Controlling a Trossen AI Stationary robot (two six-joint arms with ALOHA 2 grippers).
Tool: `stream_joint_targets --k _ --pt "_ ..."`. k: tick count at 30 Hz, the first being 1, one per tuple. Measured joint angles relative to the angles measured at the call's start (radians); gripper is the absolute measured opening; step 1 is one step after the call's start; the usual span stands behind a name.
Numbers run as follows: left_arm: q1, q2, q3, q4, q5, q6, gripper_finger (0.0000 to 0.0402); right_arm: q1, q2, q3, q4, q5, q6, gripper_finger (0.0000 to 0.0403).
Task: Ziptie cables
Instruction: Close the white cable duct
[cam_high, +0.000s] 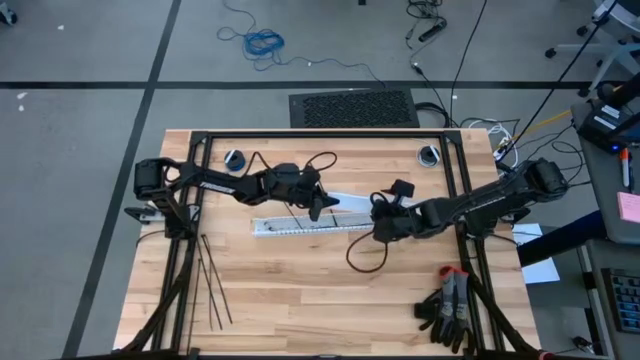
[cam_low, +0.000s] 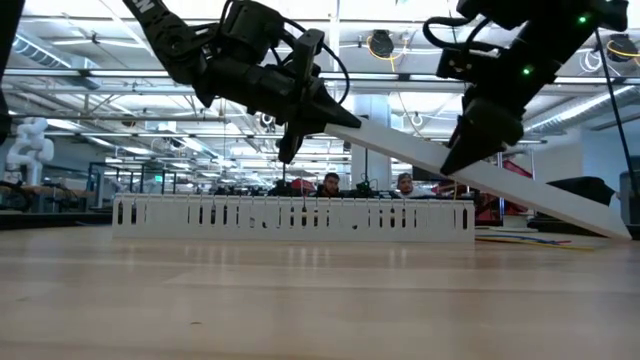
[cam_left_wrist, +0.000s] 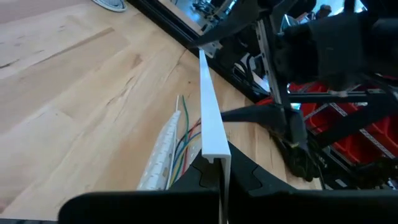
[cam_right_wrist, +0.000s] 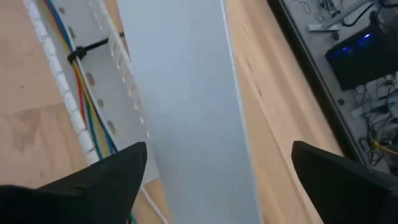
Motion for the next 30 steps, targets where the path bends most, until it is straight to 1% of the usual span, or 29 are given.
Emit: stream_joint_targets --k 3,5,11,15,17,19,21,26,30 --pt "0.006 0.0 0.0 0.011 0.0 -0.004 0.0 0.0 0.0 0.0 0.025 0.001 -0.019 0.0382" --pt "0.008 0.0 0.0 0.028 0.0 -0.035 0.0 0.0 0.001 0.0 0.02 0.005 -0.02 0.0381" --pt "0.007 0.0 0.0 0.051 -0.001 -0.094 0.0 0.0 0.042 0.0 0.016 0.065 -0.038 0.038" --pt "0.008 0.0 0.0 0.051 -0.001 -0.103 0.0 0.0 0.07 0.0 0.017 0.115 -0.047 0.0379" --pt "0.008 0.0 0.0 0.051 -0.001 -0.104 0.0 0.0 0.078 0.0 0.017 0.124 -0.046 0.0371" --pt "0.009 0.0 0.0 0.05 -0.001 -0.104 0.0 0.0 0.081 0.0 0.017 0.124 -0.042 0.0354" --pt "0.01 0.0 0.0 0.05 -0.004 -0.104 0.0 0.0 0.081 0.0 0.017 0.124 -0.04 0.0325" --pt "0.01 0.0 0.002 0.055 -0.012 -0.104 0.0 0.001 0.081 0.0 0.011 0.115 -0.057 0.0221" --pt "0.01 0.0 0.002 0.052 -0.011 -0.104 0.0 0.001 0.082 0.0 0.011 0.1 -0.071 0.0216"
